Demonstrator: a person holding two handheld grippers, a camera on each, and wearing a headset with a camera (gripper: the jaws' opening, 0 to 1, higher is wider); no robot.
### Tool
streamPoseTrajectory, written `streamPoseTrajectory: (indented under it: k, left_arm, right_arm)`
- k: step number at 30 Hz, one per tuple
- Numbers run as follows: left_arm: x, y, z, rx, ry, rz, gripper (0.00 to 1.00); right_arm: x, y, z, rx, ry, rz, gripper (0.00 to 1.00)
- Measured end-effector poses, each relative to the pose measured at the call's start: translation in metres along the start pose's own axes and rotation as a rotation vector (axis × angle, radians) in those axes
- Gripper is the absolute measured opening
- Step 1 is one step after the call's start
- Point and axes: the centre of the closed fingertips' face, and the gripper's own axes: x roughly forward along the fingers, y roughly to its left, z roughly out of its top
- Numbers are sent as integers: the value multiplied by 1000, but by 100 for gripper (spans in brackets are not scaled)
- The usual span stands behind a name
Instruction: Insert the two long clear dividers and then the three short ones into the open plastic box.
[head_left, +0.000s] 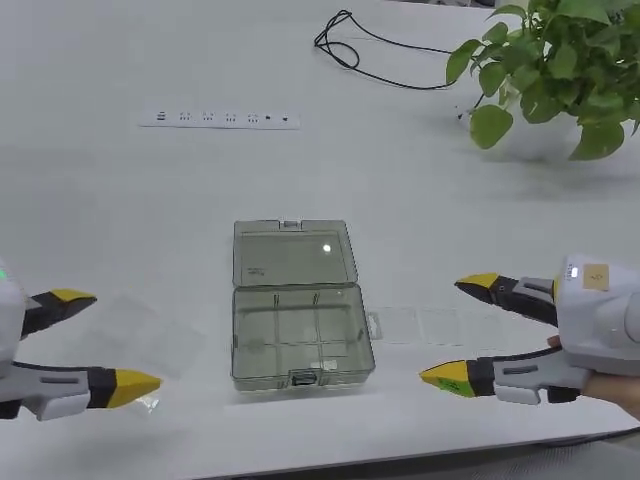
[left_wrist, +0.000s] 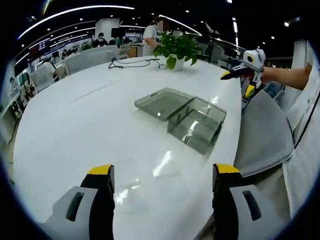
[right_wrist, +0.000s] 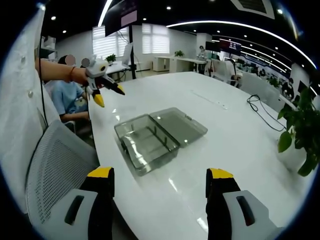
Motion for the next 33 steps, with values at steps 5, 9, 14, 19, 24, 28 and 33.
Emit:
streamPoseTrajectory:
  k: [5, 9, 14, 19, 24, 28, 33]
  left_arm:
    - [-1, 8, -4, -20, 17, 31, 79]
    - [-1, 15, -10, -37, 43, 53, 76]
    - [1, 24, -19, -78, 86, 80, 71]
    - [2, 32, -28, -108, 125, 108, 65]
    - [4, 37, -36, -114, 169, 122, 60]
    - [7, 41, -40, -129, 190, 138, 58]
    - [10, 45, -48, -150, 238, 156, 53]
  right_arm:
    - [1, 0, 0, 5, -5, -2, 75]
    - [2, 1, -1, 10, -8, -2, 75]
    - [1, 0, -2, 19, -12, -7, 75]
    - [0, 1, -2, 25, -16, -11, 75]
    - [0, 0, -3, 31, -21, -15, 75]
    - [0, 0, -2, 35, -27, -17, 75]
    - [-1, 1, -2, 40, -32, -18, 74]
